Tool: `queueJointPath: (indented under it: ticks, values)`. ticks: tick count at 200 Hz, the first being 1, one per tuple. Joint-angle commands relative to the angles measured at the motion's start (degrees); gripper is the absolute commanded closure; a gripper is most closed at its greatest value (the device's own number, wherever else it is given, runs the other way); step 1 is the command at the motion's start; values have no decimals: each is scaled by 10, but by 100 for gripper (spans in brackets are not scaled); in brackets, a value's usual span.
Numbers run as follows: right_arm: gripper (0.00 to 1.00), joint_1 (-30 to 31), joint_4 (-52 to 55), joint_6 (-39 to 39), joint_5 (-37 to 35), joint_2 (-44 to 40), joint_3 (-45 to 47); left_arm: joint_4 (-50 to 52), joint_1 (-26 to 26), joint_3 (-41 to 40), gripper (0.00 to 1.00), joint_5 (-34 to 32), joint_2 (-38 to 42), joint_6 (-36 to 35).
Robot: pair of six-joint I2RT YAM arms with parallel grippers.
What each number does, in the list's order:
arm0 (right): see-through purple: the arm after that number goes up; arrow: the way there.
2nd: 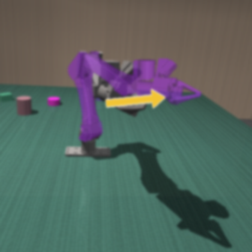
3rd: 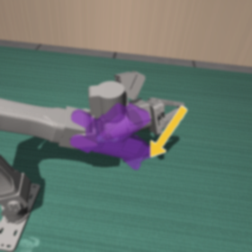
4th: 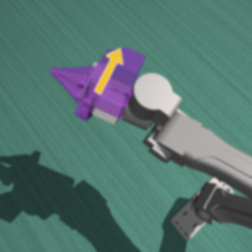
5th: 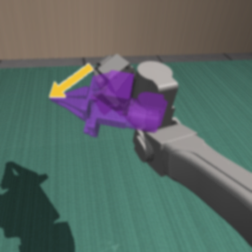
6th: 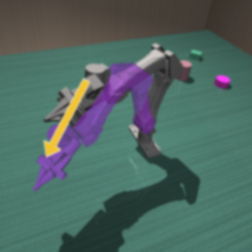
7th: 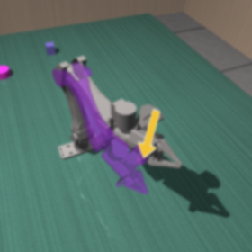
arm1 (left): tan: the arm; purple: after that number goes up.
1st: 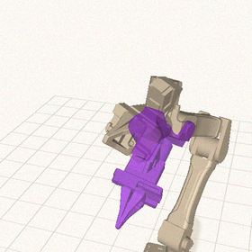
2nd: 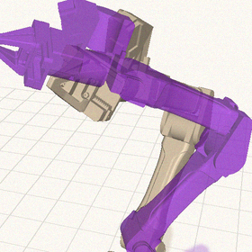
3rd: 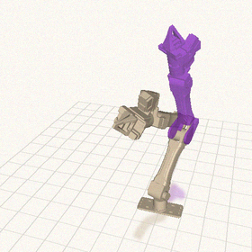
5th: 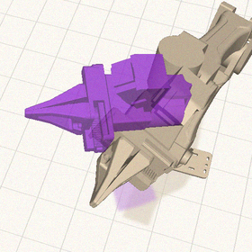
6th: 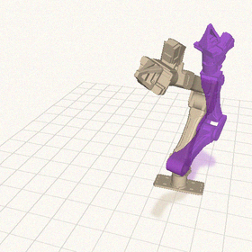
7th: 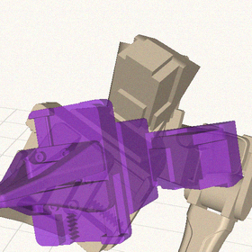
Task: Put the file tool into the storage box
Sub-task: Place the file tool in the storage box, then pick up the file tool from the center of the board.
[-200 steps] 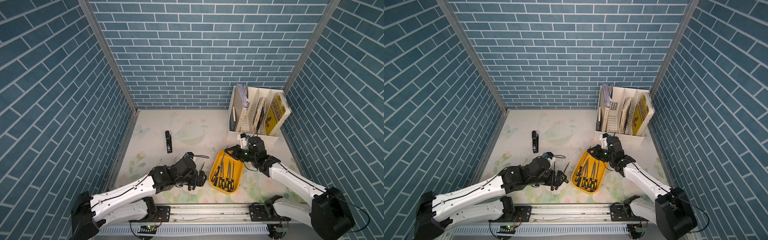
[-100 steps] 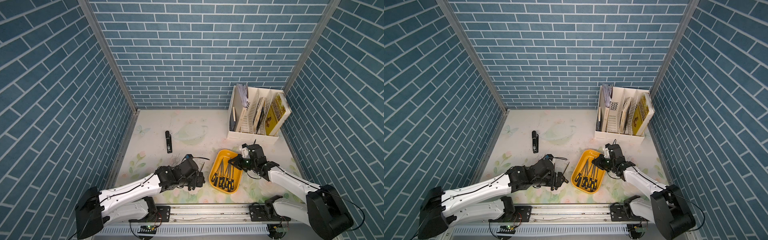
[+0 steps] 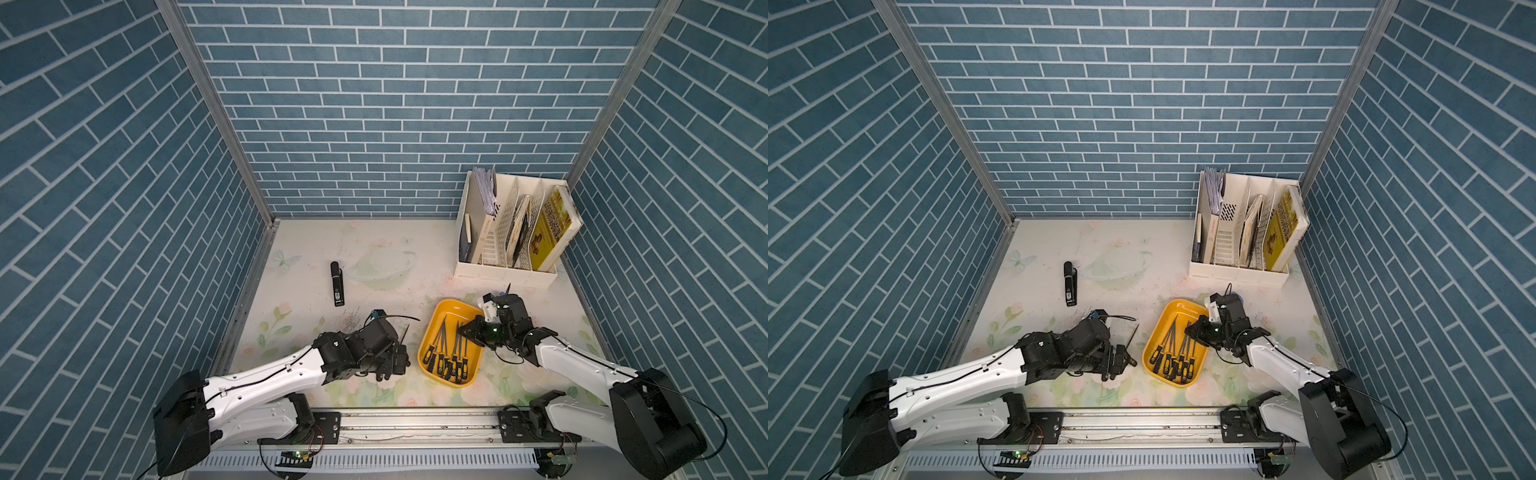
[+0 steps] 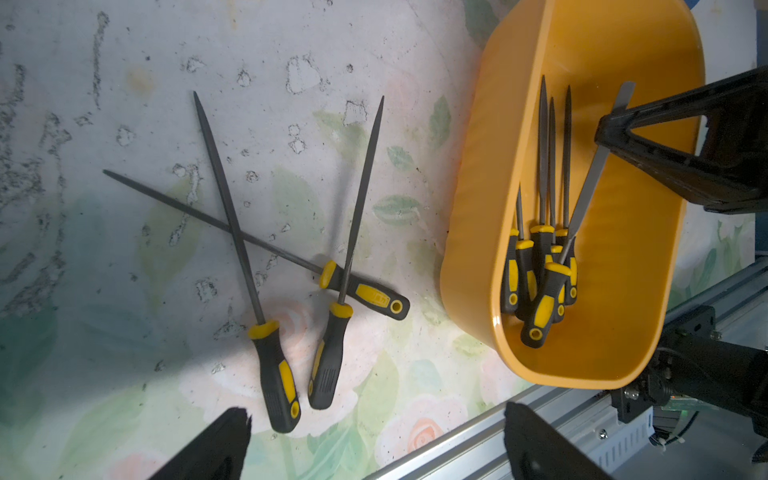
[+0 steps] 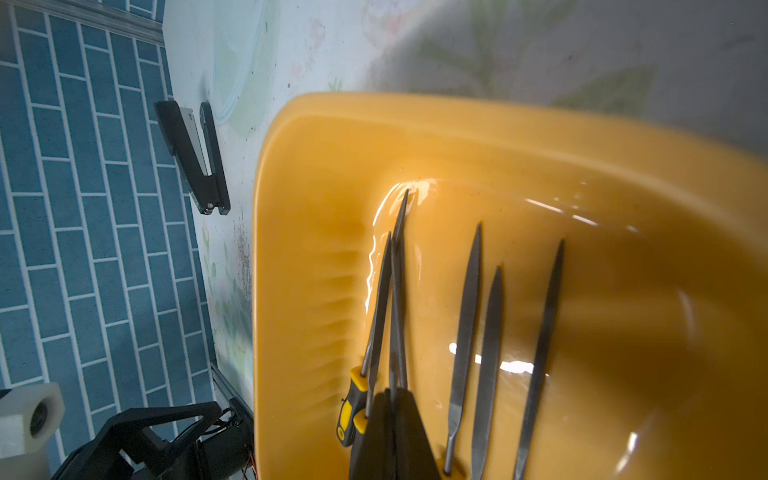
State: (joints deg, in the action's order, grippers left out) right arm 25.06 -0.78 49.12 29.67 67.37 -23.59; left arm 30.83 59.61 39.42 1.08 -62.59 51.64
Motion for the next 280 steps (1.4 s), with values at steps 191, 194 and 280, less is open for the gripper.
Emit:
queueJointPath:
  ticks: [191,194,280]
  values:
    - [65,-2,64,-33,-4,-40,-59,-5,-3,-45,29,-41,-87,13]
    - [65,-3,66,-34,-4,-40,-59,-4,-3,-44,30,-43,-91,14]
    - [66,-2,66,-40,-2,-40,-56,5,-16,-45,46,-82,-139,35]
